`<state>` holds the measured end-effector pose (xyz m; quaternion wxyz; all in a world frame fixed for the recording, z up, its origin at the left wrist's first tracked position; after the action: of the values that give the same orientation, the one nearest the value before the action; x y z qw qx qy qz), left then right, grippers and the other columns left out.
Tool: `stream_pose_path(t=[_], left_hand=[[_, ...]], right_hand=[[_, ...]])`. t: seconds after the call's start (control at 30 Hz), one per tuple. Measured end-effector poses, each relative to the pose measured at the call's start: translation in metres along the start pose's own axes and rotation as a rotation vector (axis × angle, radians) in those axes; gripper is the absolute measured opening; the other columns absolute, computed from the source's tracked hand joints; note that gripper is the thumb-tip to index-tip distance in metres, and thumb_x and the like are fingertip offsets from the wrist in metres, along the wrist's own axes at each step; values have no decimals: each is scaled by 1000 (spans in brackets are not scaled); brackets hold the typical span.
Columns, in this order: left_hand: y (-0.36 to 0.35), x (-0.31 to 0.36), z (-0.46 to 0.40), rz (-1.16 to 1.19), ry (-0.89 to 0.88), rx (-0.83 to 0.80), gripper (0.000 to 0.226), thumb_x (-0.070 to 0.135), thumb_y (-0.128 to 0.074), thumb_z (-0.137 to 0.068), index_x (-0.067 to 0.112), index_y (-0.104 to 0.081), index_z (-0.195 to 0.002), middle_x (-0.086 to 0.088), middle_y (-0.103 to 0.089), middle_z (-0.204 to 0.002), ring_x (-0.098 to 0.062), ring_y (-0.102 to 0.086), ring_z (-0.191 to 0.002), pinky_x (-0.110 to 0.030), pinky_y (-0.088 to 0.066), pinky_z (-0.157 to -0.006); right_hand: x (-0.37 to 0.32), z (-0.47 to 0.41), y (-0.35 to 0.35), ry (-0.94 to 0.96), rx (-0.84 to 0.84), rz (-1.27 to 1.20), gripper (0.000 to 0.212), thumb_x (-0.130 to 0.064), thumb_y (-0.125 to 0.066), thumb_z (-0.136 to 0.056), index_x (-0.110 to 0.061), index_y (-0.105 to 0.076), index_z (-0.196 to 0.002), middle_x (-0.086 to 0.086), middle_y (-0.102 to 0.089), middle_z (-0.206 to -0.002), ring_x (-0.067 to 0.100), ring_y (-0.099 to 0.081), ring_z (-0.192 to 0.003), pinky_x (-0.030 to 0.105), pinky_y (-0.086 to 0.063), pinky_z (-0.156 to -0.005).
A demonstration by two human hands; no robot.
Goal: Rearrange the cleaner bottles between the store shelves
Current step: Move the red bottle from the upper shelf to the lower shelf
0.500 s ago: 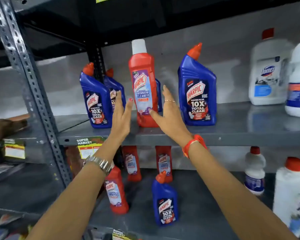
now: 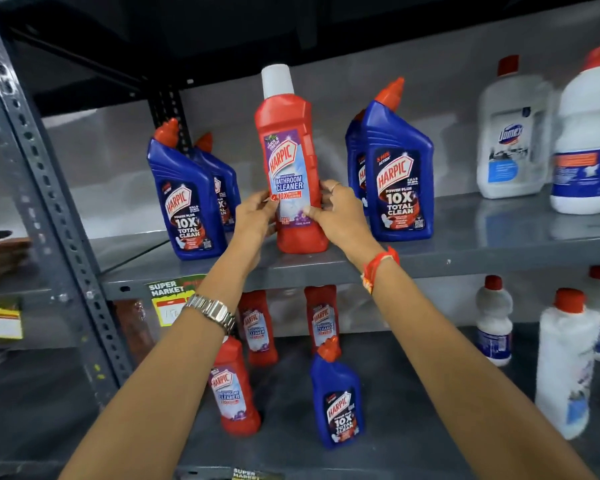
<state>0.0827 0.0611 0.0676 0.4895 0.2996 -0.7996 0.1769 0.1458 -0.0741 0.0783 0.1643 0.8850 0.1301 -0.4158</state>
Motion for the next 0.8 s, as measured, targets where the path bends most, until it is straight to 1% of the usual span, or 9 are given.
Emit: stream_pose_path(t=[0.13, 0.27, 0.33, 0.43, 0.5, 0.63, 0.67, 0.73, 0.8], left_hand=[[-2, 19, 31, -4, -67, -6, 28, 17, -49, -93, 11, -53, -120, -6, -64, -108, -10, -65, -85, -15, -56, -60], [-12, 44, 71, 63, -150, -44, 31, 16, -55, -88, 6, -56, -118, -6, -66, -103, -7, -68, -79, -18, -57, -61], [-23, 53, 93, 109, -178, -78, 31, 13, -57, -87, 5, -56, -117, -7, -67, -103, -5, -69, -76, -18, -57, -61], [-42, 47, 126, 159, -211, -140, 33, 6, -57, -85, 5, -56, -118, -8, -67, -105, -7, -68, -83, -19, -56, -63], [-55, 30, 144, 165, -228, -160, 36, 3, -58, -83, 4, -56, -119, -8, -65, -110, -9, -66, -89, -19, -56, -67], [-78, -32, 175, 174, -198, -179, 39, -5, -60, -79, 10, -57, -115, 2, -63, -109, 2, -64, -83, -14, -52, -71], [-83, -51, 181, 152, -185, -189, 40, -5, -60, -78, 13, -58, -113, 4, -64, -108, 3, -63, -82, -14, -52, -71], [-90, -91, 194, 55, -141, -185, 39, -5, -62, -78, 19, -60, -110, 6, -66, -104, 4, -63, -79, -18, -53, -73], [-94, -132, 202, -22, -78, -157, 34, -5, -62, -78, 12, -62, -108, -2, -68, -102, 7, -61, -76, -19, -51, -75]], right_hand=[[-14, 25, 18, 13, -30, -79, 43, 2, -62, -80, -1, -51, -121, 21, -62, -119, 30, -61, -107, 41, -50, -95], [-37, 59, 45, 65, -88, -171, 42, 7, -60, -80, 2, -50, -120, 19, -63, -114, 24, -61, -100, 31, -52, -89], [-41, 79, 64, 68, -99, -197, 43, 8, -61, -79, 0, -50, -119, 18, -63, -111, 22, -60, -99, 33, -51, -90], [-34, 111, 91, 62, -108, -199, 47, 9, -63, -77, -2, -49, -120, 14, -62, -111, 18, -61, -97, 29, -50, -90], [-18, 131, 103, 34, -109, -196, 47, 10, -63, -75, -8, -50, -117, 9, -62, -108, 11, -61, -91, 22, -52, -86], [44, 171, 112, -104, -127, -202, 46, 10, -64, -74, -12, -51, -112, 5, -64, -105, 2, -65, -86, 19, -53, -82], [62, 179, 111, -139, -136, -199, 46, 11, -64, -74, -10, -51, -113, 6, -64, -106, 3, -65, -87, 18, -54, -82], [101, 196, 106, -216, -163, -175, 48, 11, -63, -75, -3, -48, -118, 13, -63, -112, 14, -64, -94, 21, -54, -84], [140, 210, 101, -288, -167, -144, 47, 11, -63, -76, -1, -47, -118, 20, -61, -117, 23, -62, -99, 25, -54, -85]])
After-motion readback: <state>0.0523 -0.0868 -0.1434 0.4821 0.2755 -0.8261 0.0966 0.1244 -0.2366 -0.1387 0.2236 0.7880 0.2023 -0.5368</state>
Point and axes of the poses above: each hand's wrist, its own z-axis away from the middle knuckle, its own y-axis out of the back of the hand, x = y × z, the point moved 10 cm from there along -z, towards the middle knuckle
